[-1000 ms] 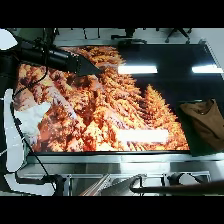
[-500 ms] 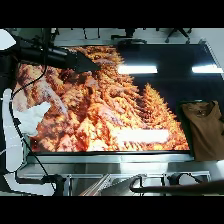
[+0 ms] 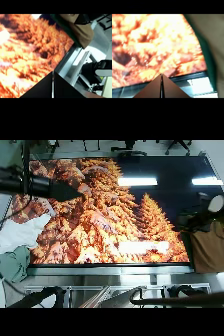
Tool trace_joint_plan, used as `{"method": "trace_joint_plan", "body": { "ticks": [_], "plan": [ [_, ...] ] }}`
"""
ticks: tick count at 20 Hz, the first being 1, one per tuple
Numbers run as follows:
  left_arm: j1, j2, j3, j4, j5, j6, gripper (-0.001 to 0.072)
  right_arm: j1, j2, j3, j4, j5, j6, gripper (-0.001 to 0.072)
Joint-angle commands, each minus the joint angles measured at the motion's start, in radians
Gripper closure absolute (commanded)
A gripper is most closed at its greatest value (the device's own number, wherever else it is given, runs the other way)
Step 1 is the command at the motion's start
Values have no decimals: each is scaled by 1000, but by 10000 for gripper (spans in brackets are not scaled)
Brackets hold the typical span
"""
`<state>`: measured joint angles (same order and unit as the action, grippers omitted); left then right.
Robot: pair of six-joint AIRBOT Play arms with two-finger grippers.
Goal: Fold the shirts.
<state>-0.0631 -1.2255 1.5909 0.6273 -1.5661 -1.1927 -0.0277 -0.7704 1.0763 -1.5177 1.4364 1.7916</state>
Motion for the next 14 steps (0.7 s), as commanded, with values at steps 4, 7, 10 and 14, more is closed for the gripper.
{"method": "trace_joint_plan", "body": {
  "ticks": [4, 7, 10, 14],
  "plan": [
    [-14, 308, -561, 97, 133, 10, 697, 294, 106, -227, -4, -136, 95, 692],
    [-14, 373, -653, 96, 167, 10, 696, 310, 105, -227, 1, -145, 95, 692],
    [-14, 409, -688, 96, 174, 9, 695, 310, 104, -227, 3, -146, 94, 692],
    [-14, 436, -732, 96, 175, 9, 695, 310, 104, -227, 4, -146, 94, 692]
  ]
}}
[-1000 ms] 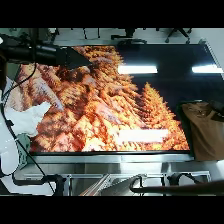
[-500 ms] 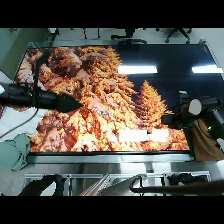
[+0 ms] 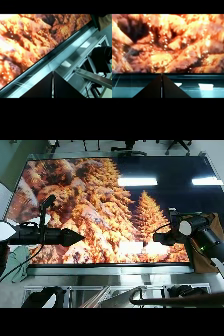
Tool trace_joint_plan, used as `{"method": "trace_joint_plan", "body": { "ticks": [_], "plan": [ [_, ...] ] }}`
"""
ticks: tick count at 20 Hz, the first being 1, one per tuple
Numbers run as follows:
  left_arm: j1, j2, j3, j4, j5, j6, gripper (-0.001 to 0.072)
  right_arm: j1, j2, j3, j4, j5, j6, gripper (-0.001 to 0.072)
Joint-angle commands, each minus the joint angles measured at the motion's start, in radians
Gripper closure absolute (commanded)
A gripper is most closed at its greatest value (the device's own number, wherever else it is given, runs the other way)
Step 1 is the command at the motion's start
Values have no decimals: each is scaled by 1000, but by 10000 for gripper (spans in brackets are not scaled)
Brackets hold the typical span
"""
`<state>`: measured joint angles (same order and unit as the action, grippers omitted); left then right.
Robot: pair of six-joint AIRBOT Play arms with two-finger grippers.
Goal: Fold the shirts.
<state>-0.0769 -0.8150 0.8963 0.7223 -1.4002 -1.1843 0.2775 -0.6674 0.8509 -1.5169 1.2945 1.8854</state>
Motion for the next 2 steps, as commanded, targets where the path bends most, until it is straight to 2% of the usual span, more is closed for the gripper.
{"method": "trace_joint_plan", "body": {
  "ticks": [1, 2],
  "plan": [
    [-1, 31, -43, 1, 10, 1, 695, 5, 1, -2, 3, -4, 0, 692],
    [0, 35, -43, 2, 9, 1, 695, 5, 1, -2, 3, -4, 0, 693]
  ]
}}
